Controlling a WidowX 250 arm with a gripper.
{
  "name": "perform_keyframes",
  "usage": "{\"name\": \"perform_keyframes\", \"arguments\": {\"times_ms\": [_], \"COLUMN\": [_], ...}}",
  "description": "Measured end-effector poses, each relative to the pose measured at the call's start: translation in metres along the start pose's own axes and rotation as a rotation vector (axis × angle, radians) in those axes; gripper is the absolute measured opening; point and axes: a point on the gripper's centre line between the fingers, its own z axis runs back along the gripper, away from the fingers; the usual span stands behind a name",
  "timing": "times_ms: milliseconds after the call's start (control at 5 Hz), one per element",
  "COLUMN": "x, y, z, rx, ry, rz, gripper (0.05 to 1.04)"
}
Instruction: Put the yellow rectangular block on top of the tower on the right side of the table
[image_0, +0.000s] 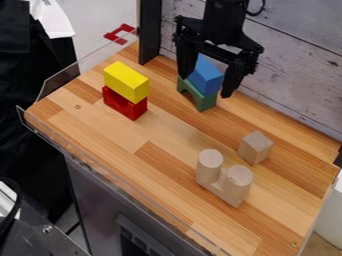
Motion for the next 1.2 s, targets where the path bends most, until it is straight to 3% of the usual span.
{"name": "perform_keyframes", "arguments": {"times_ms": [200, 400, 600, 800, 1000, 1200], "x": [-0.004, -0.004, -0.006, -0.007, -0.002, 0.001], "y": [-0.001, 0.008, 0.028, 0.04, 0.052, 0.066], "z": [-0.01, -0.013, -0.011, -0.005, -0.001, -0.007], "rx": [0.002, -0.014, -0.035, -0.017, -0.069, -0.034], "ry": [0.038, 0.043, -0.015, -0.032, -0.037, 0.022], "rz": [0.001, 0.127, 0.381, 0.532, 0.684, 0.895], "gripper": [1.001, 1.001, 1.001, 1.001, 1.001, 1.001]}}
